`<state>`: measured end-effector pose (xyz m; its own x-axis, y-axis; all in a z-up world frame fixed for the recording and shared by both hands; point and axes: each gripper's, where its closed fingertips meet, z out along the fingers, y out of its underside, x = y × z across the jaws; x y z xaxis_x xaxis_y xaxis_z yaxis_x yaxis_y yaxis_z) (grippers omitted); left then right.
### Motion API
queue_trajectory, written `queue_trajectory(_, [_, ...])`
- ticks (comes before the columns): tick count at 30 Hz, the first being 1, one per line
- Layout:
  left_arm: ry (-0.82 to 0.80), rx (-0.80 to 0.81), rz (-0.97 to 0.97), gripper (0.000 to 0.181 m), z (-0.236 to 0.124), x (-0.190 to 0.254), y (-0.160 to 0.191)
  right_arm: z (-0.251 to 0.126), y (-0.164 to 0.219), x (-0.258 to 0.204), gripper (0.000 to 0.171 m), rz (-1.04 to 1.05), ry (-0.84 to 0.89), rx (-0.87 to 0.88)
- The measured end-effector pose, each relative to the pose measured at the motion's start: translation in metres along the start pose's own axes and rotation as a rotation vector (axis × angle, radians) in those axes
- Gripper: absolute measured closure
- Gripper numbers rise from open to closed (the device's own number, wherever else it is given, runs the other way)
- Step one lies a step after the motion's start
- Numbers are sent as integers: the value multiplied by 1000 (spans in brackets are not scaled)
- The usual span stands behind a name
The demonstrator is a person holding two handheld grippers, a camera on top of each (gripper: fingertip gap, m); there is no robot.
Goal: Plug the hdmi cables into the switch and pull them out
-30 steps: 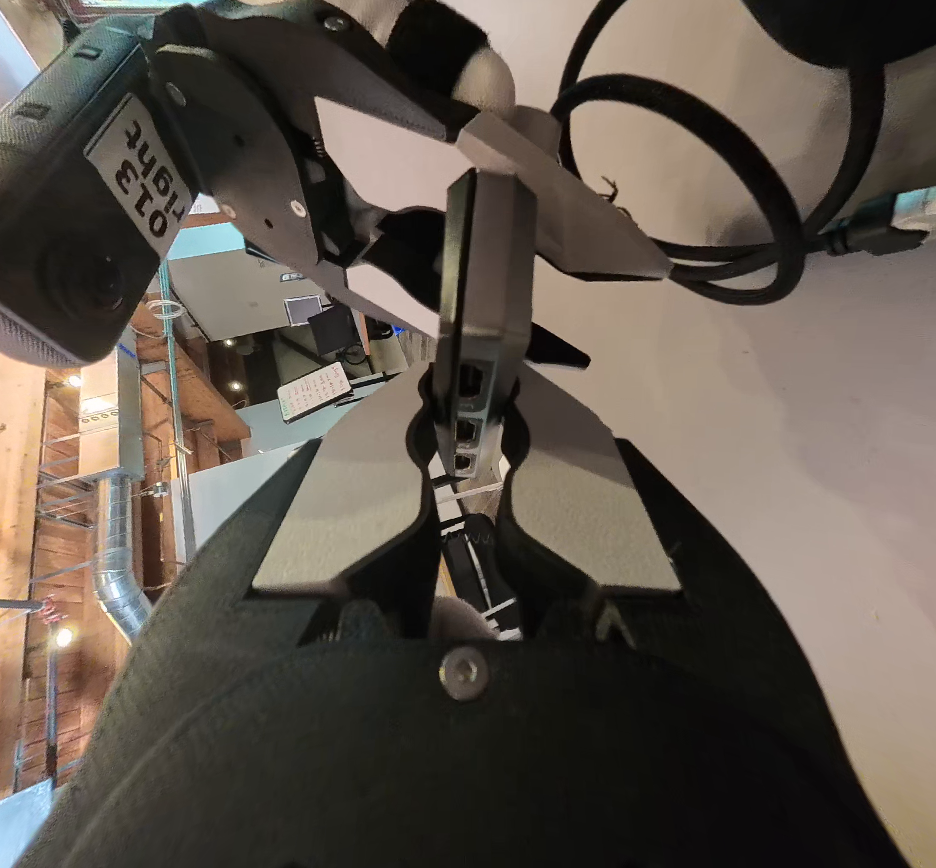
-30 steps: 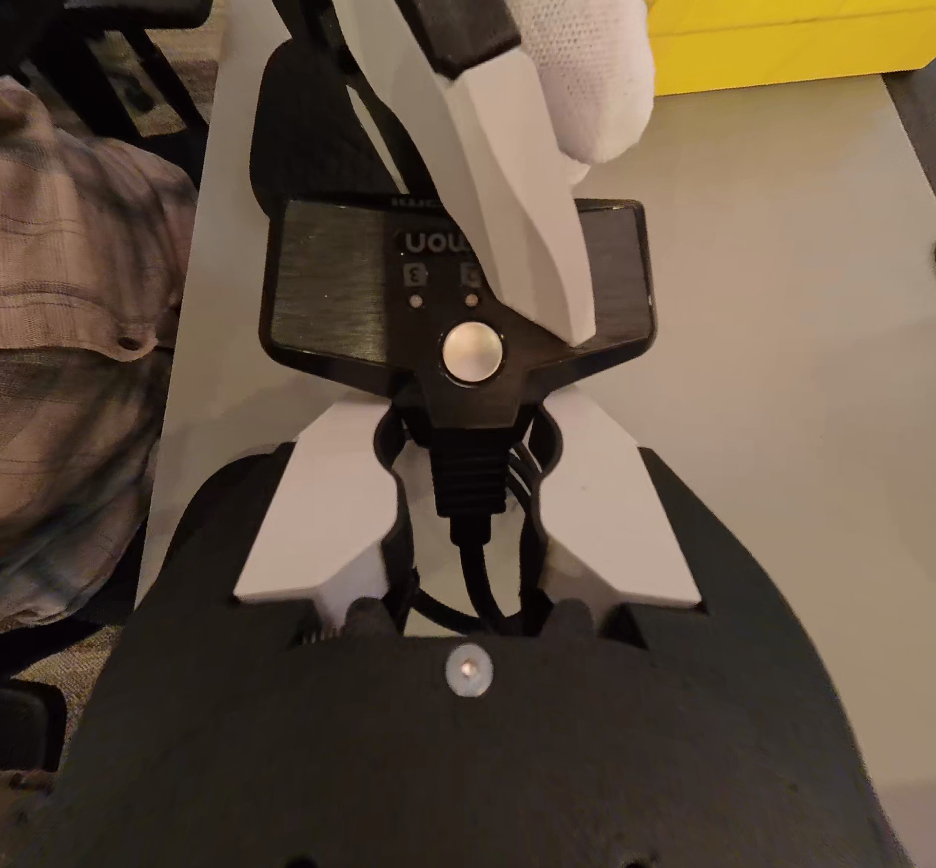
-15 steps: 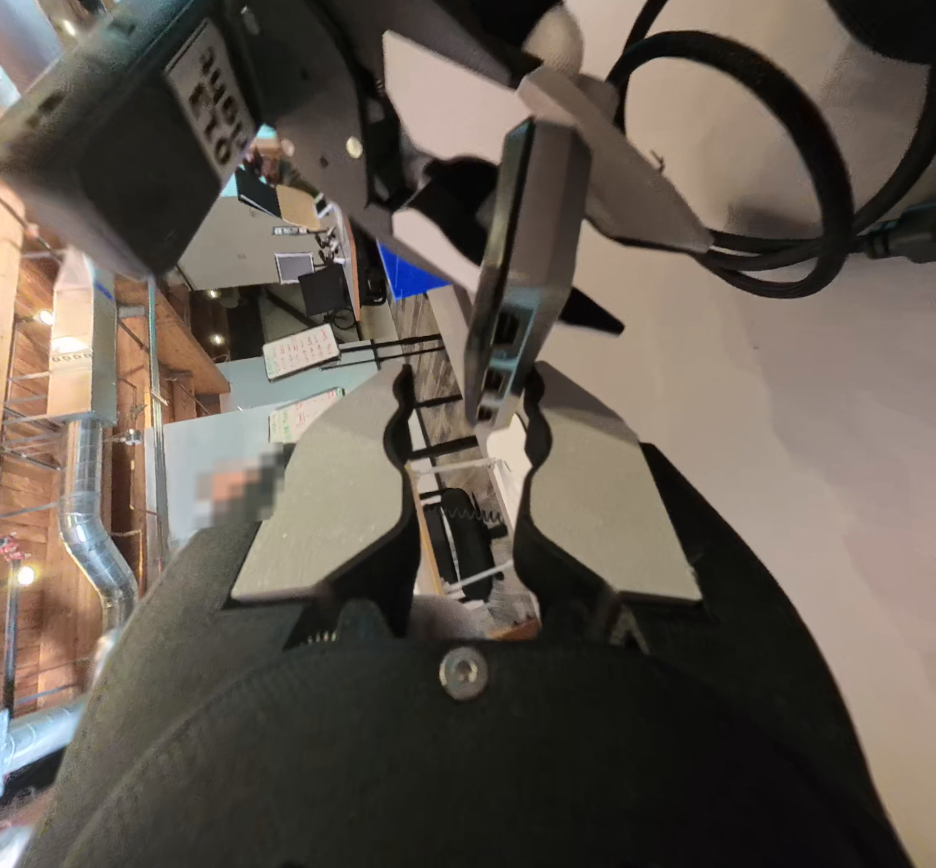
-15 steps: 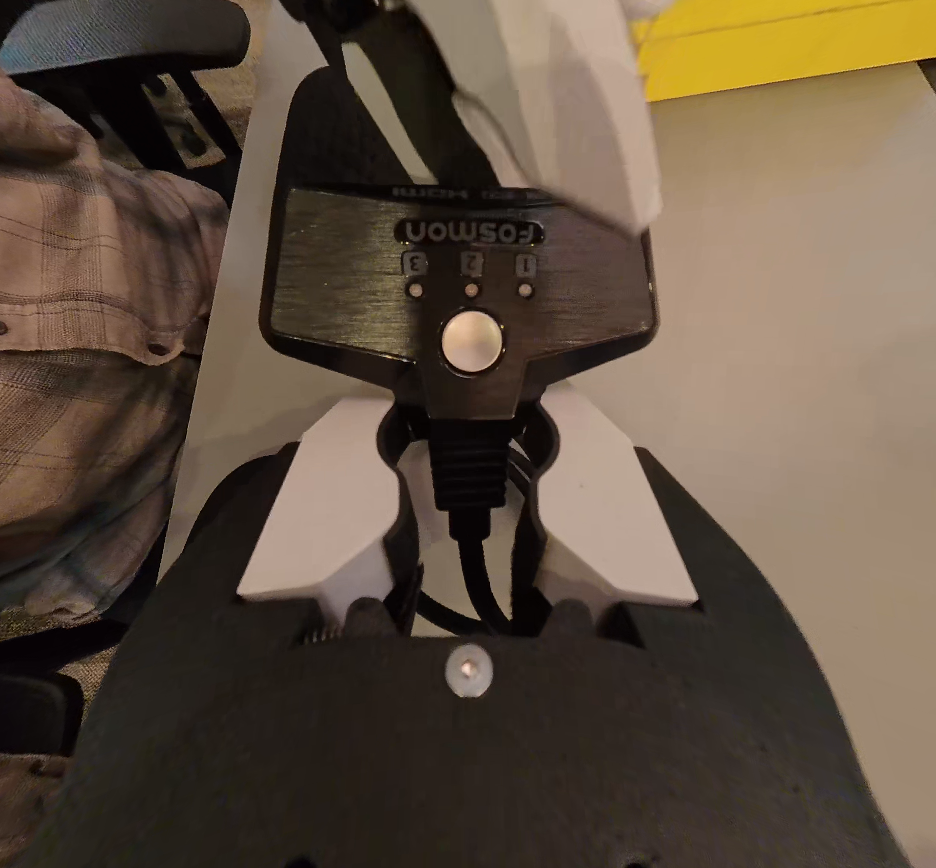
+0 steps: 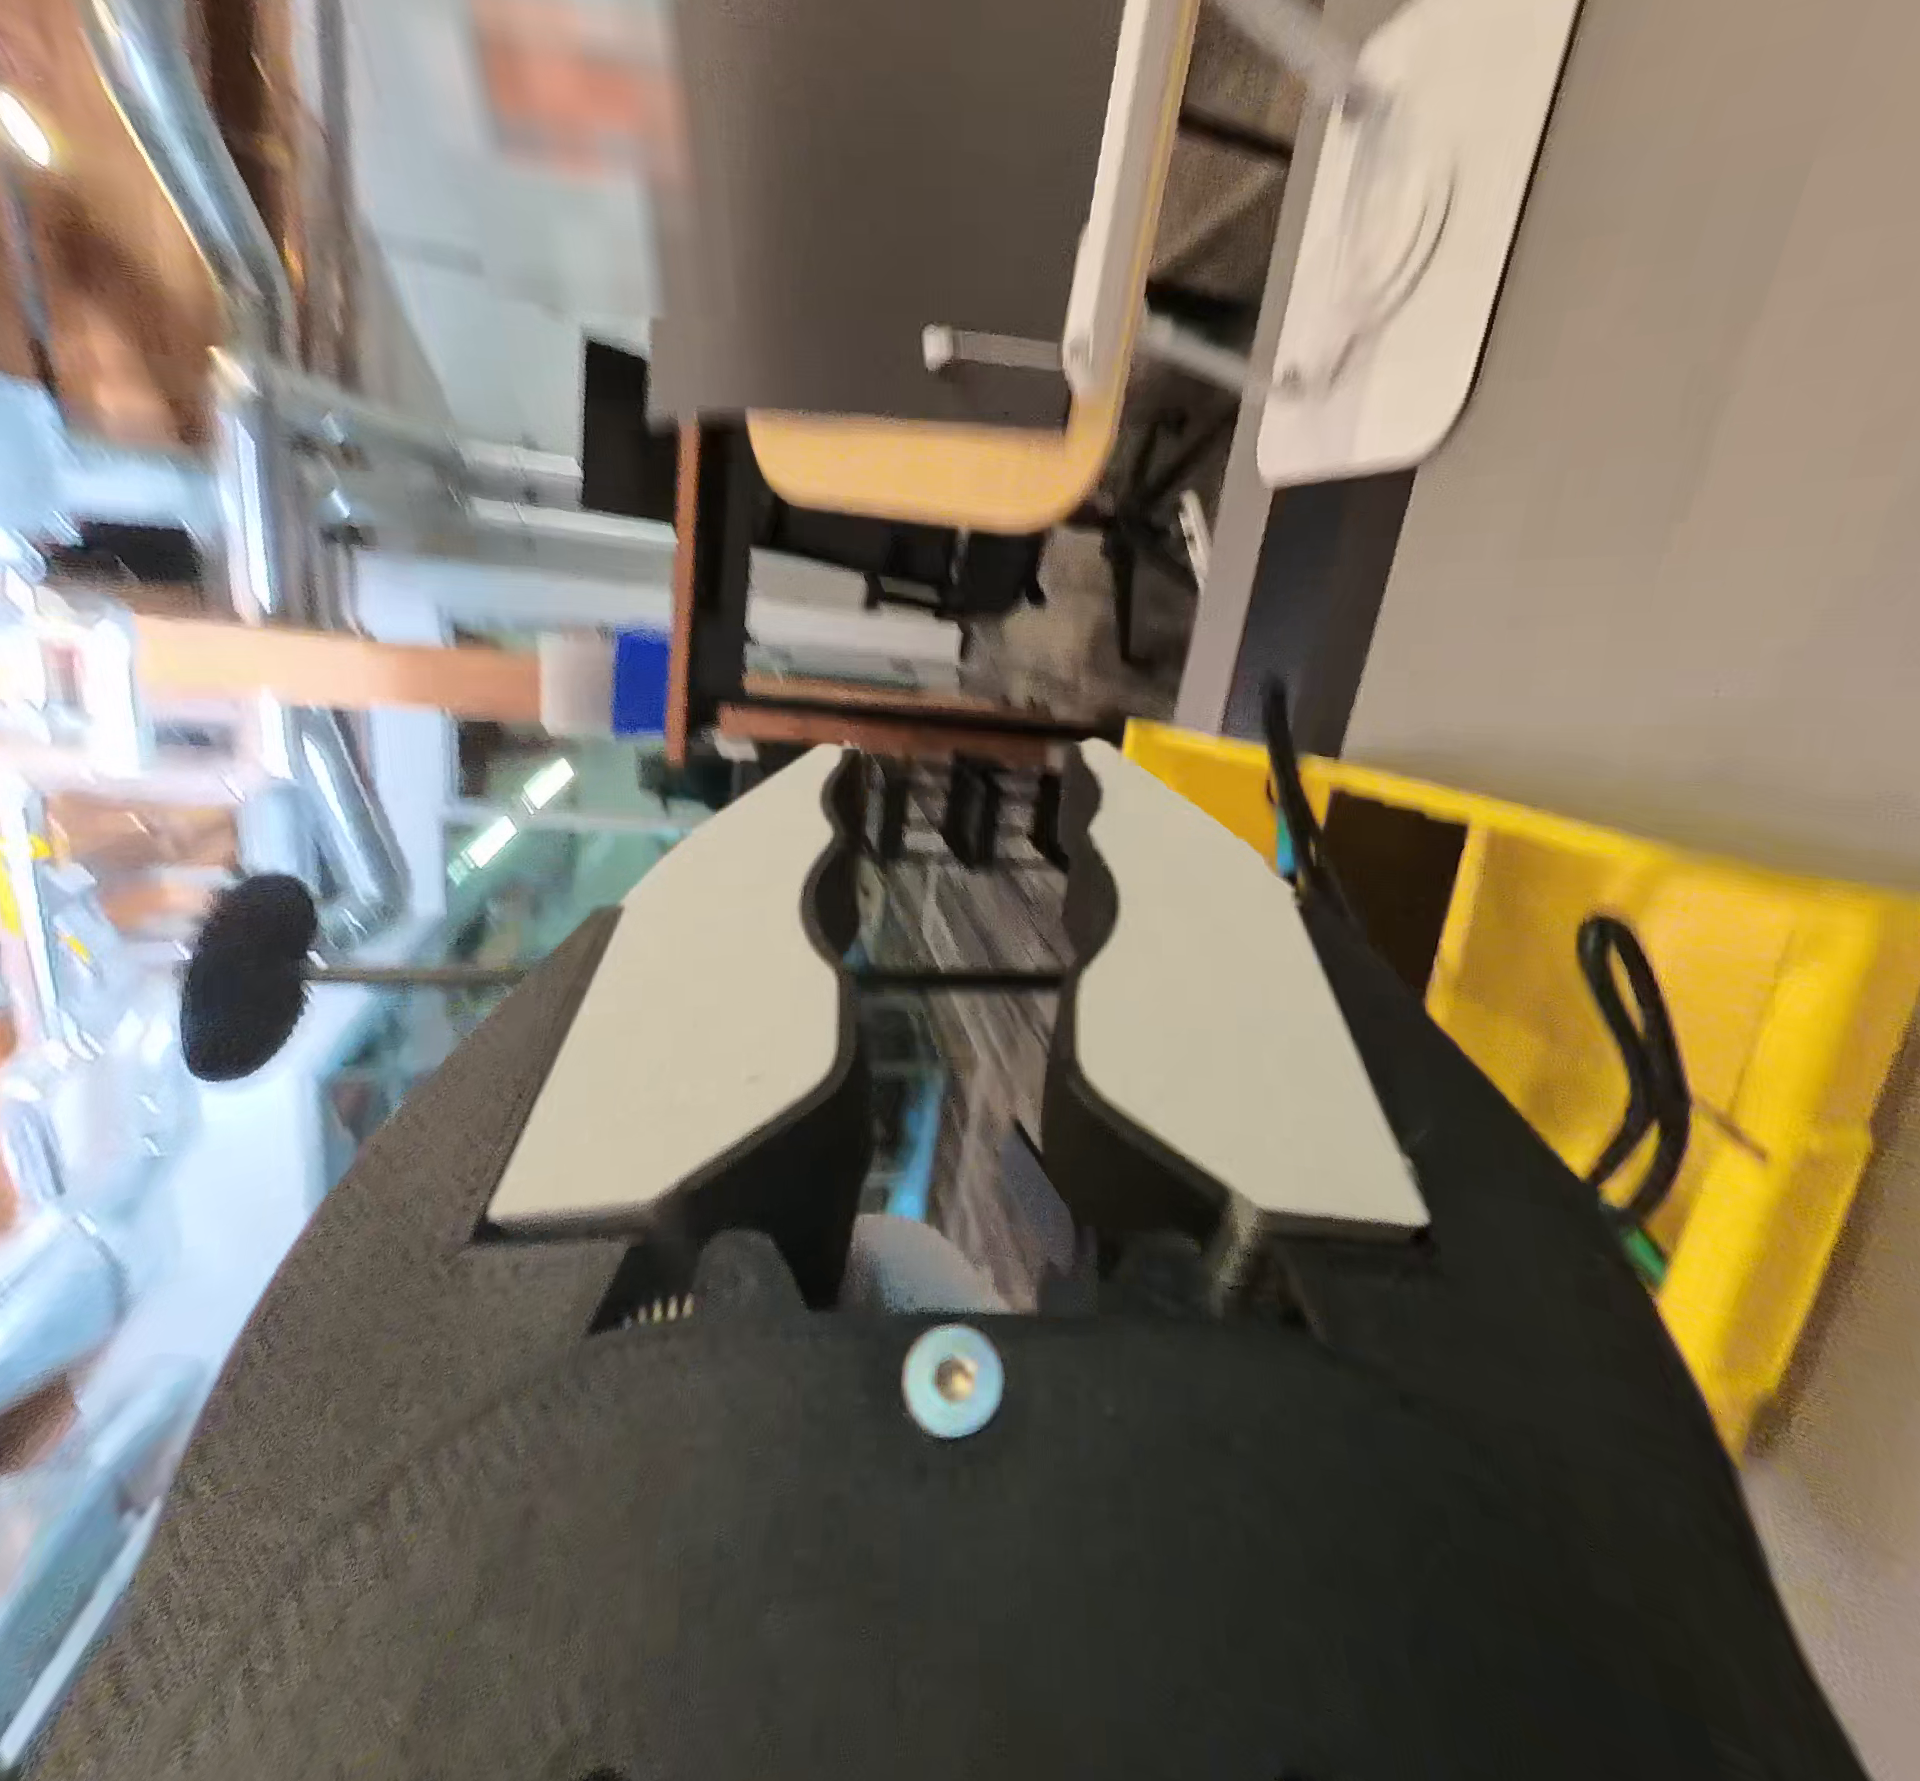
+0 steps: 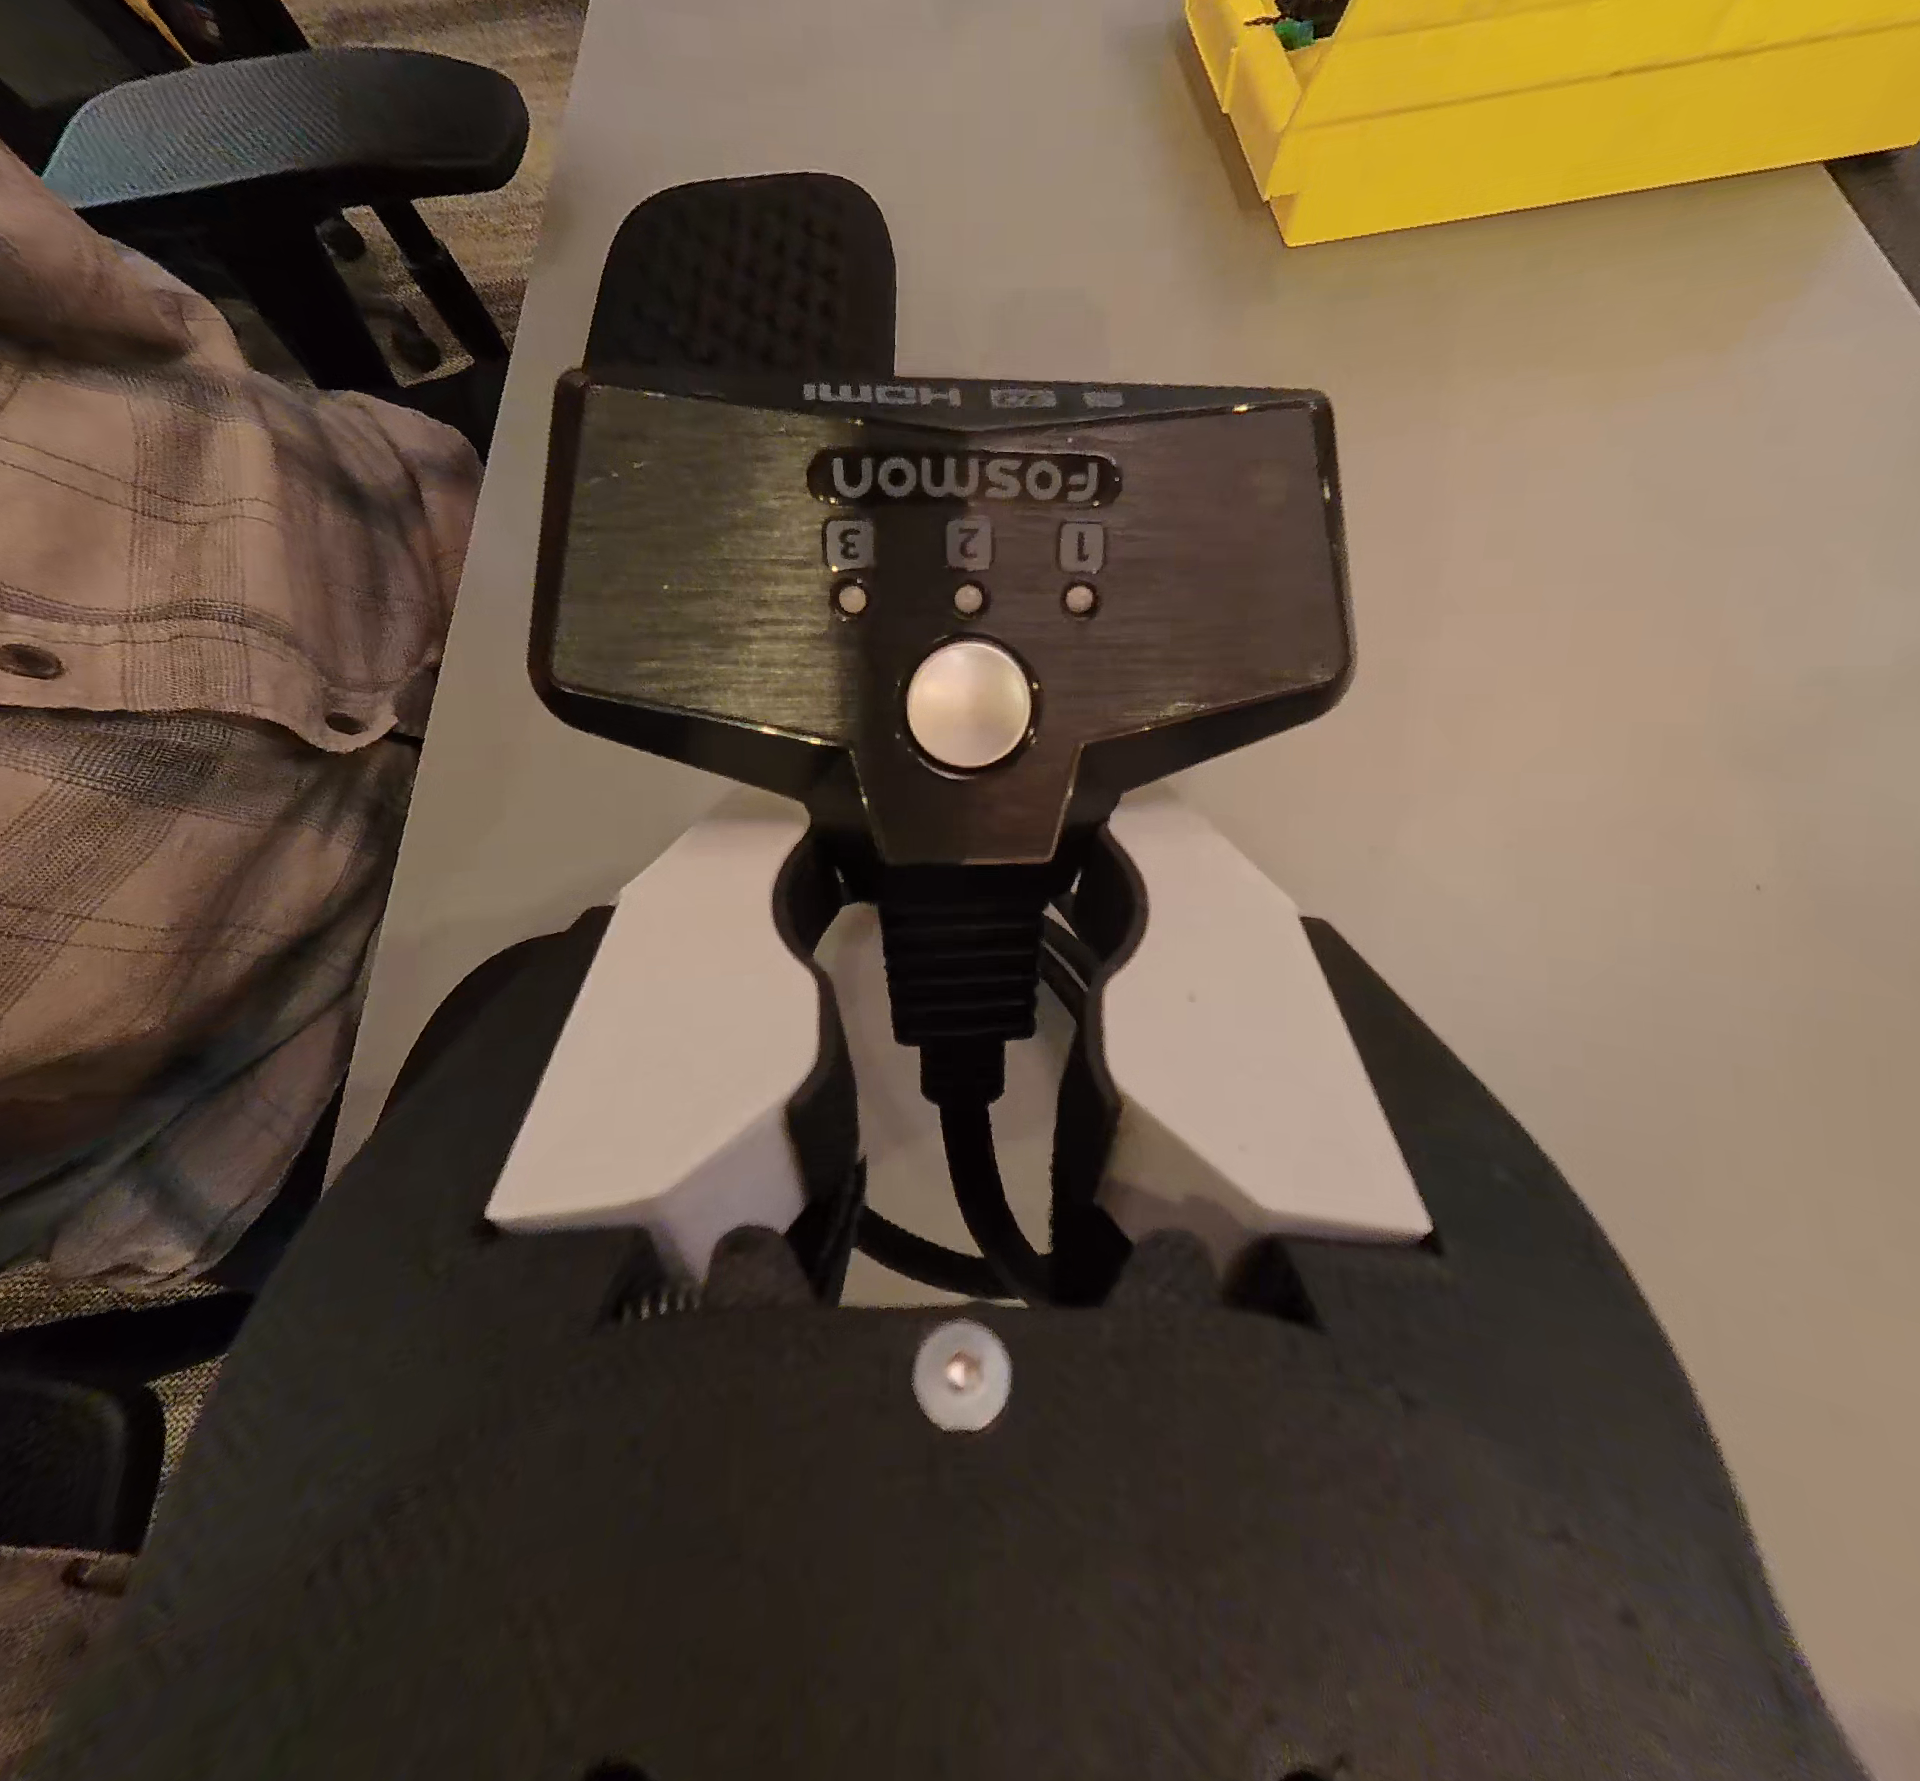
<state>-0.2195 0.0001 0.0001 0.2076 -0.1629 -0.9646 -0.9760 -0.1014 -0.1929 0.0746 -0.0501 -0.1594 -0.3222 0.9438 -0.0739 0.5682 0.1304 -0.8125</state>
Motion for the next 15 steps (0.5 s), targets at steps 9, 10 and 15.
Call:
queue_trajectory(9, [218, -231, -125, 145, 43, 76, 111, 14, -3, 1, 130, -17, -14, -33])
queue_trajectory(10, [230, -231, -144, 145, 50, 83, 117, 15, -4, 1, 130, -18, -15, -33])
queue_trajectory(15, [318, -278, -282, 147, 89, 114, 140, 19, -3, 2, 130, -16, -27, -26])
